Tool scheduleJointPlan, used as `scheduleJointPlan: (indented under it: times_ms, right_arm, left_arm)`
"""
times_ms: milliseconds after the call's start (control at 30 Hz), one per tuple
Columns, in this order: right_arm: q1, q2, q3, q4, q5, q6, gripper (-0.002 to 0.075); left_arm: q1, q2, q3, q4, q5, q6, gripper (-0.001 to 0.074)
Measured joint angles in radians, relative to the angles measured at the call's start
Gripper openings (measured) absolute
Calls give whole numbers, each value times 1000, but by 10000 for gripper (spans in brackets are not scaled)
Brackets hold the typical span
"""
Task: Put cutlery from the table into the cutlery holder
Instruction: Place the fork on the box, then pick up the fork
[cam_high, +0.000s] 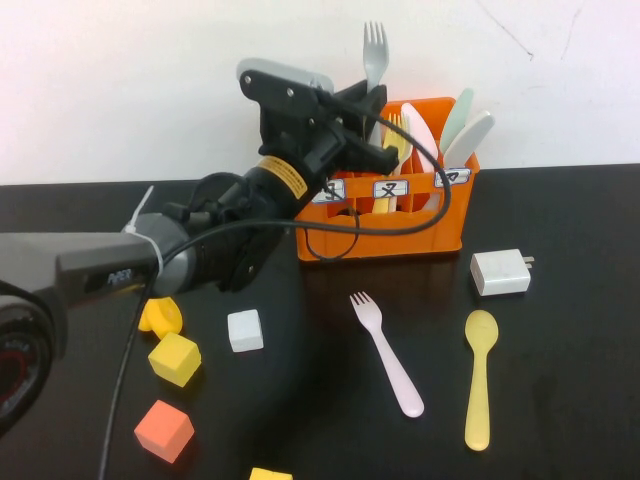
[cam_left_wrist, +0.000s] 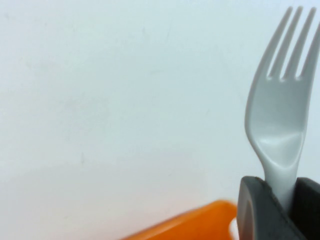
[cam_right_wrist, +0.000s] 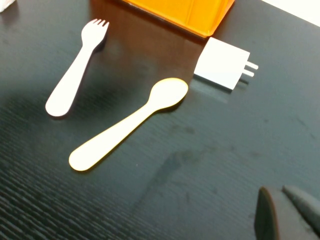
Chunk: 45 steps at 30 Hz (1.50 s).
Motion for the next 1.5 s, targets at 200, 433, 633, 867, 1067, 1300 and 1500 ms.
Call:
scheduleJointPlan:
  times_ms: [200, 433, 633, 867, 1067, 1300, 1500]
  right_arm:
    - [0, 0, 0, 0, 0, 0, -3]
    - [0, 0, 0, 0, 0, 0, -3]
    - [0, 0, 0, 0, 0, 0, -3]
    - [0, 0, 0, 0, 0, 0, -3]
    - [0, 0, 0, 0, 0, 0, -3]
    - [0, 0, 0, 2, -2, -2, -3]
    - [0, 0, 0, 19, 0, -2, -3]
  left_arm:
    - [0, 33, 0, -20, 0, 26, 97]
    - [0, 34, 0, -18, -2, -50, 212]
    - [0, 6, 0, -20, 72, -108, 340]
    - [0, -175, 0, -18, 338, -55, 165]
    - [0, -415, 0, -20, 651, -99, 18]
    - [0, -602, 0, -90, 1208, -267, 1]
    - [1, -616, 25, -182, 1541, -184, 0]
